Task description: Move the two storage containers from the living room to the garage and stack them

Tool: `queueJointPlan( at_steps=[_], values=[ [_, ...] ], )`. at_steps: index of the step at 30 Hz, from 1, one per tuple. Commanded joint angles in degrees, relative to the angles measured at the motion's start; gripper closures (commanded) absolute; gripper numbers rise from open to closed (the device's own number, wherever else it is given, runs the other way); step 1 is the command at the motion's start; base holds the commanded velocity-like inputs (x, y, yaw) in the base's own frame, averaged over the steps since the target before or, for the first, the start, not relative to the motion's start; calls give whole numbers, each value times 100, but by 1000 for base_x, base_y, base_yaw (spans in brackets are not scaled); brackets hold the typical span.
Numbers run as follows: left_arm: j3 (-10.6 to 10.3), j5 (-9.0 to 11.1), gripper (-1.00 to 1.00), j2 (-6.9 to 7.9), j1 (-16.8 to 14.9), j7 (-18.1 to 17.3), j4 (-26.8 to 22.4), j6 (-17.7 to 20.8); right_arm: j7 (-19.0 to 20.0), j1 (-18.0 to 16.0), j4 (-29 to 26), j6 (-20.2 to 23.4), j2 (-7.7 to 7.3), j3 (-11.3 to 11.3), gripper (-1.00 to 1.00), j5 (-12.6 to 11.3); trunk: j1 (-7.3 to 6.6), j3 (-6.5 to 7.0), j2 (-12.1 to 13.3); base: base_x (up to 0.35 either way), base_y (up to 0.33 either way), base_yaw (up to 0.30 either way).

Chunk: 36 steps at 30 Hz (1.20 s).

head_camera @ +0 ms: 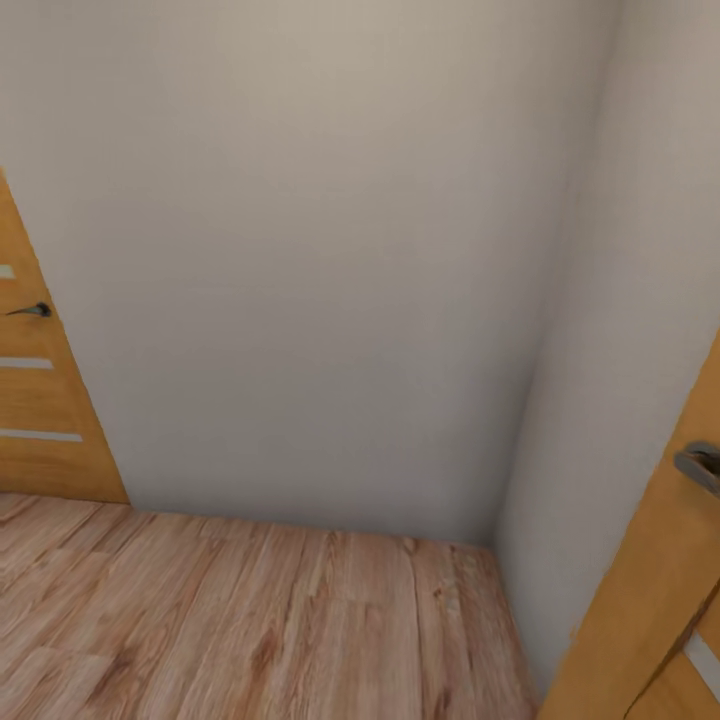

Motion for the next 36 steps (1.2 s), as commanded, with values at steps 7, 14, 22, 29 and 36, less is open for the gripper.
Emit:
queueJointPlan(
  at_steps=[7, 14, 22, 29, 36],
  values=[
    [1, 30, -100, -1, -1, 7, -2, -12, 18, -6, 18, -35, -7, 45, -100, -59, 3, -5, -2, 321, 0, 248],
    [1, 30, -100, -1, -1, 7, -2, -11, 15, -6, 18, -37, -4, 45, -100, -59, 3, -5, -2, 321, 0, 274],
    [1, 30, -100, -1, -1, 7, -2, -13, 10, -6, 18, -41, 2, 45, -100, -59, 3, -5, -2, 321, 0, 275],
    [1, 30, -100, -1, -1, 7, -2, -13, 10, -6, 18, -41, 3, 45, -100, -59, 3, -5, -2, 318, 0, 275],
    [1, 30, -100, -1, -1, 7, -2, -13, 6, -6, 18, -41, 21, 45, -100, -59, 3, -5, -2, 289, 0, 275]
  ],
)
